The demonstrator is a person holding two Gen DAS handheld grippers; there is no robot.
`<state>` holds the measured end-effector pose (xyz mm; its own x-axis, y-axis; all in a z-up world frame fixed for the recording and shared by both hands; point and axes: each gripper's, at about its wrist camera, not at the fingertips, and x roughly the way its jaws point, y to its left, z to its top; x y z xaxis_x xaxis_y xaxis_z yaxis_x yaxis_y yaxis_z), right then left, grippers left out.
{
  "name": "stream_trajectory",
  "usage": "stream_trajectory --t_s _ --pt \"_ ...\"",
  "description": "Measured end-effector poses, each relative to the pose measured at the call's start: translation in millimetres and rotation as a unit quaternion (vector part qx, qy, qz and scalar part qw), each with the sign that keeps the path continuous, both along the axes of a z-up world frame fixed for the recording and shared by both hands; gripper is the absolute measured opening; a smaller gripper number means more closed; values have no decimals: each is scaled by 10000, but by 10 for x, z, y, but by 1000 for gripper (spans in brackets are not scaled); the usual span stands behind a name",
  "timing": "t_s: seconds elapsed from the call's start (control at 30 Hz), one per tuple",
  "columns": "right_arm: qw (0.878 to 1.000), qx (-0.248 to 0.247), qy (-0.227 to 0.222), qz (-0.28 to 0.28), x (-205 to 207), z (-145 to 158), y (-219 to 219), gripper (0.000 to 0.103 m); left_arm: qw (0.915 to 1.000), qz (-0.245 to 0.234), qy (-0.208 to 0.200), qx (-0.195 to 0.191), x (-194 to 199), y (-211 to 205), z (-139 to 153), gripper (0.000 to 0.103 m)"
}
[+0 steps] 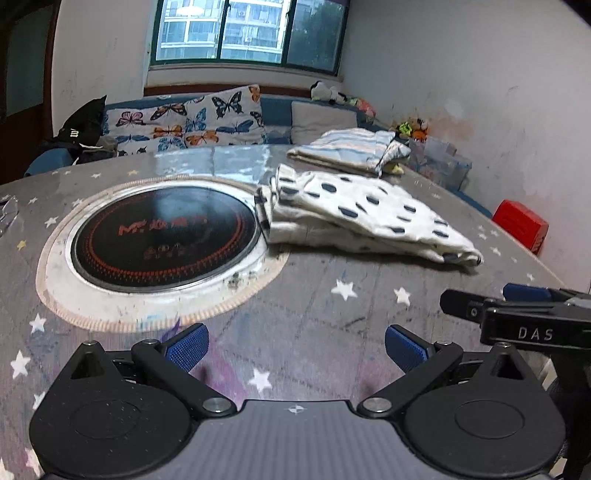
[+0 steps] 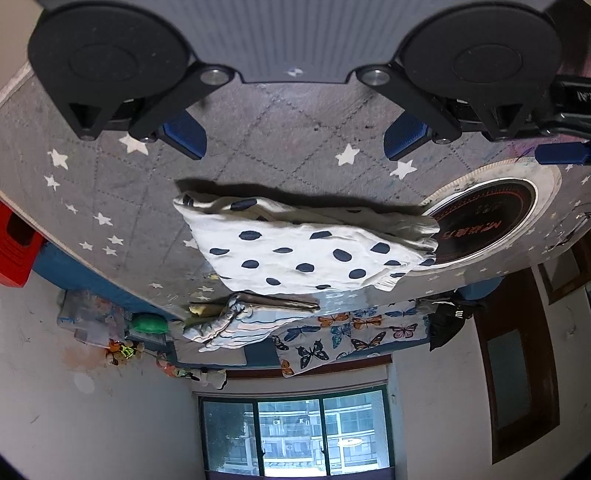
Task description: Fold clothes
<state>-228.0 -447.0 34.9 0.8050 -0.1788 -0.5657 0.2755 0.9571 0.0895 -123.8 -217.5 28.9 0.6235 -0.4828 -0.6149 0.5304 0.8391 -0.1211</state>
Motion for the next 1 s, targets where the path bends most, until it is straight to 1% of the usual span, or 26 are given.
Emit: stream_trajectory --t_s 0.17,0.47,0.67,1.0 --pt "10000 -42 -15 -11 -33 19 39 103 9996 4 -61 259 -62 -18 -16 103" --pt "9999 -18 -83 -106 -63 66 21 103 9991 64 -139 395 -92 6 72 103" --pt "9997 120 -144 -164 -41 123 -28 103 9989 28 -147 441 -78 -21 148 103" --pt "9998 118 -111 -86 65 131 -3 103 9979 38 -146 627 5 -119 189 103"
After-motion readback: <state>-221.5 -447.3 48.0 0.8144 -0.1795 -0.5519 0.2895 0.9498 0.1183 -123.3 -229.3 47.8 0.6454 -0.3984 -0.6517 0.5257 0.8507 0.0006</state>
